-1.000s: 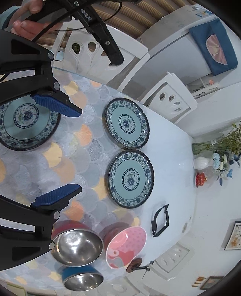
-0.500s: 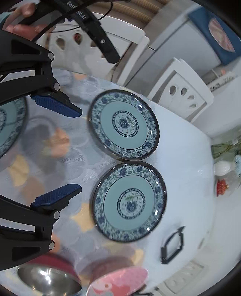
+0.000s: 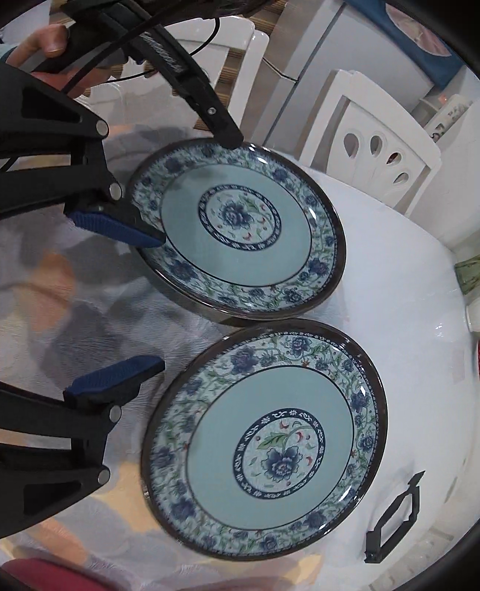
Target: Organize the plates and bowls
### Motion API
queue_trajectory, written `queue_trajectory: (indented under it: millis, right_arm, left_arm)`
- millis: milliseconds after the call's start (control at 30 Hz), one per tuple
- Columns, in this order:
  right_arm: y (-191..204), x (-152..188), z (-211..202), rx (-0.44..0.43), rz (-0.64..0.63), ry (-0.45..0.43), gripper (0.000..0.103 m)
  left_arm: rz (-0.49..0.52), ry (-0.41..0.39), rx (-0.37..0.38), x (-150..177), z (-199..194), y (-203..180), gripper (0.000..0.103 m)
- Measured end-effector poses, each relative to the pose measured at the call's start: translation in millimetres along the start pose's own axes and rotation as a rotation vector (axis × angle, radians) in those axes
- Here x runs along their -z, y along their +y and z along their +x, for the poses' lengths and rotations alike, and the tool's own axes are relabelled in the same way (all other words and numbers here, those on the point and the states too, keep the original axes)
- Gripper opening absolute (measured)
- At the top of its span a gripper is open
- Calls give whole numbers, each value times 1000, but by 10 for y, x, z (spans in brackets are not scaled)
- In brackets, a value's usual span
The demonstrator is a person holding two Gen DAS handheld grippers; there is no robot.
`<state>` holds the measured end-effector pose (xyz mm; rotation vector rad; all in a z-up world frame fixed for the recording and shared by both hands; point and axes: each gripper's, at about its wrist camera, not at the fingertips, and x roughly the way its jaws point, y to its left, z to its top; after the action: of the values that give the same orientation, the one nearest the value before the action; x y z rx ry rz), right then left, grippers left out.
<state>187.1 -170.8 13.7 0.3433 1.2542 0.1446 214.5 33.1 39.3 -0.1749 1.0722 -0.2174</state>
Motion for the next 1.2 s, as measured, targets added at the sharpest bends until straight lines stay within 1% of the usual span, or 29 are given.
queue_trajectory:
  millis: [133,200,433,500,600,700,867,967,1033,1133,1200]
  right_arm:
    - [70,-59,36,15,-48,-27,54]
    - [82,-99,68,12,-52,-26,52]
    - [-17,-136,65,-34,3,-17,42]
    - [-48,-103,48,-55,22,-8,41]
    - [-36,-46,48,-71,17,7,41]
    - [41,-34,75,-59,-18,-1,40]
    - [101,-171,159,-66,-10,-24,39]
    - [135,-233,199,-54,-18,-42,39]
    - [186,-264,221,-39,-45,-55,39]
    - [292,-254,238,16,-126,-71,39]
    - [334,-235,234,34,-167,-73,39]
  left_arm:
    - [10,4,0,-76,123,46,37]
    - [12,4,2,-107,159,53,37]
    - [10,3,23,-167,225,52,37]
    - [9,2,30,-174,218,48,37]
    - [9,4,40,-170,220,50,37]
    - [30,8,43,-176,241,38,37]
    - [64,12,51,-237,309,18,37]
    - [62,10,69,-269,352,44,37]
    - [80,8,78,-283,371,44,37]
    - [98,6,78,-277,348,32,37]
    - [110,5,73,-249,306,21,37]
